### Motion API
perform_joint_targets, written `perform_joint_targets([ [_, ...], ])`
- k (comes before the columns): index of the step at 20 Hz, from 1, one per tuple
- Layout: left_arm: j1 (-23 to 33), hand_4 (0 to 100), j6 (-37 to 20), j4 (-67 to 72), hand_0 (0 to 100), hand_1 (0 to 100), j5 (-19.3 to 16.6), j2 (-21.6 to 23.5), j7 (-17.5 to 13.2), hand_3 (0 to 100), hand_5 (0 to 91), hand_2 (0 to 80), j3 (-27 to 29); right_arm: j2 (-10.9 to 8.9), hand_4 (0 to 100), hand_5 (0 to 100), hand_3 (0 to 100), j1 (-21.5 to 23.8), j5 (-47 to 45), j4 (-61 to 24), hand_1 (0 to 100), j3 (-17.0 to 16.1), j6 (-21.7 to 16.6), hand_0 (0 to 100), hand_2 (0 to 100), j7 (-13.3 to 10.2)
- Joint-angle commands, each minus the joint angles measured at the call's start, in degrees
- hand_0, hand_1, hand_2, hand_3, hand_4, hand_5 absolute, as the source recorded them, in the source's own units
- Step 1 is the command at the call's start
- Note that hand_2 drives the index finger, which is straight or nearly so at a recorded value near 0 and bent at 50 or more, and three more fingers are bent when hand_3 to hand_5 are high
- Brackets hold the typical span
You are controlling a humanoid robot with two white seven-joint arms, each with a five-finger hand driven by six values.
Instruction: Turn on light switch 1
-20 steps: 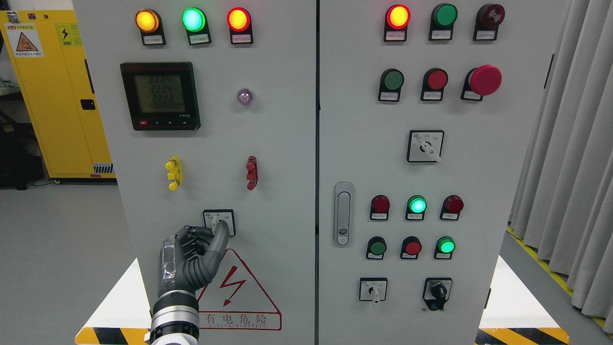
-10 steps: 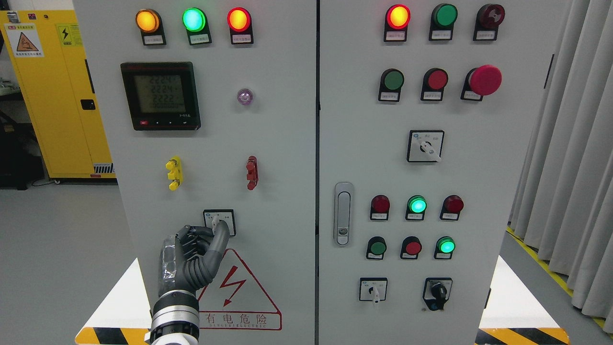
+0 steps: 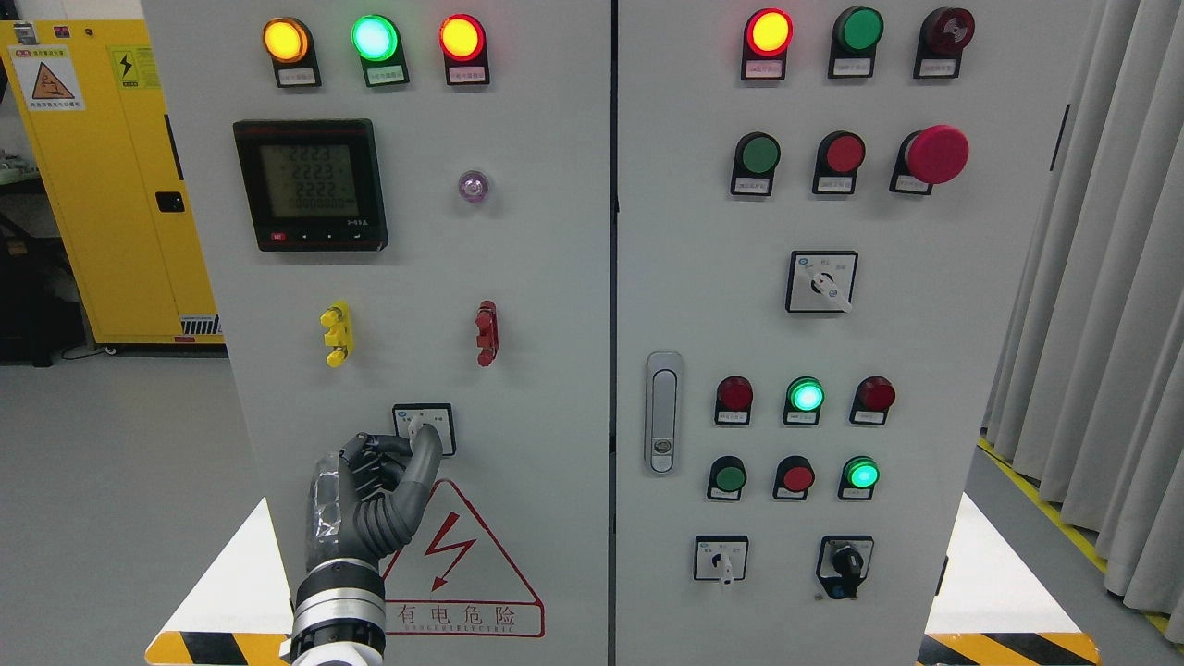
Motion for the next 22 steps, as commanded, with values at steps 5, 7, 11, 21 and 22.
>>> perform_joint_targets([
  [5, 0.0, 89, -0.2, 0.0, 52, 55, 0.4, 0.0, -0.1, 91, 87.4, 55.8, -0.1, 0.0, 0, 0, 0, 0.0, 0.0, 0.0, 50, 0.0, 0.0, 0, 4, 0.0],
  [7, 0.0, 89, -0.2, 0.2, 52, 55, 0.4, 0.0, -0.1, 91, 87.4, 55.6, -0.1, 0.0, 0, 0, 0, 0.0, 0.0, 0.0, 50, 0.0, 0.0, 0, 4, 0.0],
  [11, 0.0, 89, -0.2, 0.3, 53, 55, 0.5, 0.0, -0.1, 91, 87.3, 55.5, -0.1, 0.0, 0, 0, 0, 0.0, 0.0, 0.0, 50, 0.0, 0.0, 0, 4, 0.0],
  [21, 0.0, 89, -0.2, 0.4, 55, 54, 1.4, 0.0, -0.1, 91, 87.4, 55.3, -0.2, 0.0, 0, 0, 0, 0.0, 0.0, 0.0, 50, 0.0, 0.0, 0, 4, 0.0],
  [22, 0.0, 89, -0.2, 0.4, 55, 54, 1.4, 0.0, -0.1, 91, 87.4, 55.3, -0.2, 0.0, 0, 0, 0, 0.0, 0.0, 0.0, 50, 0.0, 0.0, 0, 4, 0.0],
])
